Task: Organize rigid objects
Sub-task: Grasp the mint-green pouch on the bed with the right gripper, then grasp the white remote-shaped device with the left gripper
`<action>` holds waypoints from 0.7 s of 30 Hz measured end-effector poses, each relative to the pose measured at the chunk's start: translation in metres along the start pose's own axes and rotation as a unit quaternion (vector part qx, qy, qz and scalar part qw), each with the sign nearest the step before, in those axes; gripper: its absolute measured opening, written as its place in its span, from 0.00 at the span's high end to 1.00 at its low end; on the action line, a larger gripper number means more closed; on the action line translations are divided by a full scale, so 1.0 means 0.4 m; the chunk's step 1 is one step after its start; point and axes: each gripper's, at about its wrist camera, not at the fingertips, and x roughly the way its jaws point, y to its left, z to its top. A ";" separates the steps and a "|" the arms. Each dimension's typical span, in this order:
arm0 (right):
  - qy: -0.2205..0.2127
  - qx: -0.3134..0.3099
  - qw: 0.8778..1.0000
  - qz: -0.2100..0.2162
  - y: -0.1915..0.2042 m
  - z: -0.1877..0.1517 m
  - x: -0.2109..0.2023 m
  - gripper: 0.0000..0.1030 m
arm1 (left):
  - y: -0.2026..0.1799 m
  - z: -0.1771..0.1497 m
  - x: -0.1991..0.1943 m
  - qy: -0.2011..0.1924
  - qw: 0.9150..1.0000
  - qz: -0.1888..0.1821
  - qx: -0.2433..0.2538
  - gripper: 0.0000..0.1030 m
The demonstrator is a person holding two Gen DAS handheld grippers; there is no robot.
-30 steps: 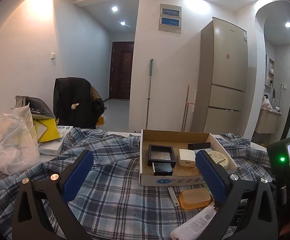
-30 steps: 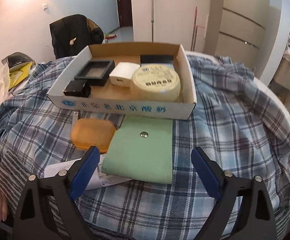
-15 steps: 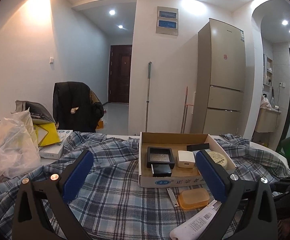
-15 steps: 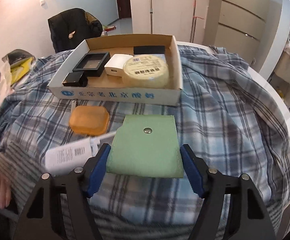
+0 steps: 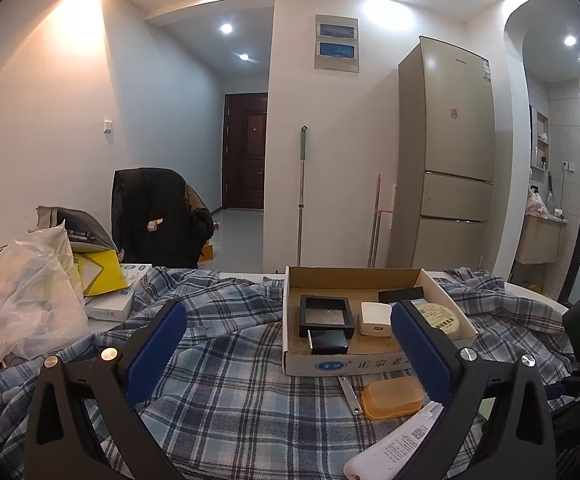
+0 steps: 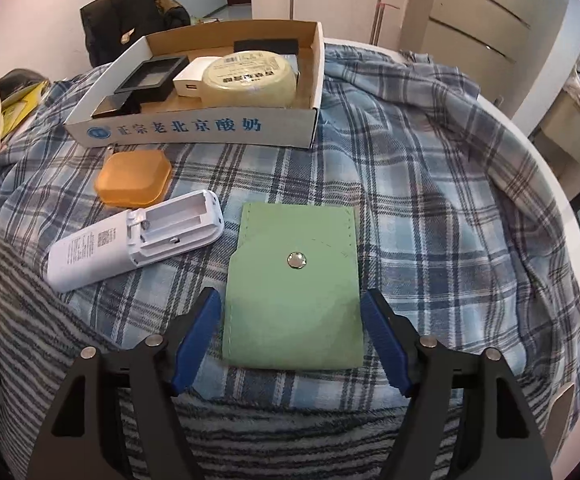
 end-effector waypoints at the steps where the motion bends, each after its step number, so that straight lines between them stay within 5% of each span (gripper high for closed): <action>1: 0.001 0.004 1.000 -0.001 -0.001 0.000 0.004 0.28 | -0.002 0.001 -0.001 0.000 1.000 0.000 0.000 0.00; 9: -0.043 0.009 0.999 -0.007 -0.011 0.002 -0.018 0.34 | -0.004 0.002 0.000 0.006 1.000 -0.009 0.003 0.00; 12: -0.119 -0.004 0.992 -0.048 -0.015 0.000 -0.078 0.34 | -0.027 0.010 0.018 0.028 0.996 -0.073 0.041 0.00; 15: -0.163 -0.005 0.985 -0.056 -0.026 -0.006 -0.118 0.34 | -0.078 0.013 0.033 0.053 0.984 -0.113 0.125 0.00; 21: -0.160 0.014 0.987 -0.015 -0.052 -0.006 -0.122 0.34 | -0.136 -0.025 0.043 0.146 0.940 -0.217 0.217 0.02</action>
